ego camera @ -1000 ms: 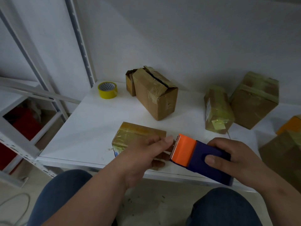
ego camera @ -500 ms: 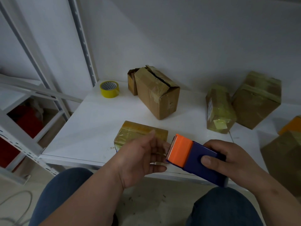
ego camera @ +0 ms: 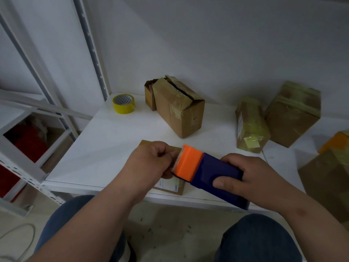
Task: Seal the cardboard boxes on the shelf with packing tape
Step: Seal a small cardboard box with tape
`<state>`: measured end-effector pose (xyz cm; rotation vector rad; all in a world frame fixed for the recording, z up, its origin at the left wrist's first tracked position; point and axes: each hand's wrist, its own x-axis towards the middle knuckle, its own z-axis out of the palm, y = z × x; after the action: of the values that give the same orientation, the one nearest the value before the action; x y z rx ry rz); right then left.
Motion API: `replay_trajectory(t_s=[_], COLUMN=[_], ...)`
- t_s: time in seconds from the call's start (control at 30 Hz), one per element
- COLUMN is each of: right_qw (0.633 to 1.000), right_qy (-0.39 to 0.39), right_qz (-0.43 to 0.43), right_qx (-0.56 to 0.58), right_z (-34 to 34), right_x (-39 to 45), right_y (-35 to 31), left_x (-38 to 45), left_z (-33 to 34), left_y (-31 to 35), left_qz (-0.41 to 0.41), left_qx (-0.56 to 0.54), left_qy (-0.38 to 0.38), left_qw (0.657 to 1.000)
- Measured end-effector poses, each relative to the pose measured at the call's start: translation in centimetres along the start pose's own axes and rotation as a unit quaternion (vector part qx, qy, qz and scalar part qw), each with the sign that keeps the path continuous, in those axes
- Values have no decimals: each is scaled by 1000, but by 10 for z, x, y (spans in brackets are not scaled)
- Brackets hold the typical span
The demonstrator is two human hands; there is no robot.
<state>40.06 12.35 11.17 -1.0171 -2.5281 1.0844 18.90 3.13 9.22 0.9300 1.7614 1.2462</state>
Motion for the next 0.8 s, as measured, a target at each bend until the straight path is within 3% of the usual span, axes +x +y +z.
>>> replay_trajectory(t_s=[0.2,0.33,0.53,0.8], right_qw=[999,999,996,997], right_qy=[14,10,-22,-47], right_qz=[4,42,66,57], right_qx=[-40,0,53,38], right_z=[-22,-37,-48,-50], right_x=[-3,-8,13,29], right_y=[7,19,20,12], left_x=[14,23,33,47], left_z=[-54,-87,-80,-90], left_y=[8,-1,-6,-14], left_qz=[-23,-57,-61,-68], left_qx=[-100,-70,-60,-50], left_qy=[80,46,61,64], left_qw=[991,995,994,994])
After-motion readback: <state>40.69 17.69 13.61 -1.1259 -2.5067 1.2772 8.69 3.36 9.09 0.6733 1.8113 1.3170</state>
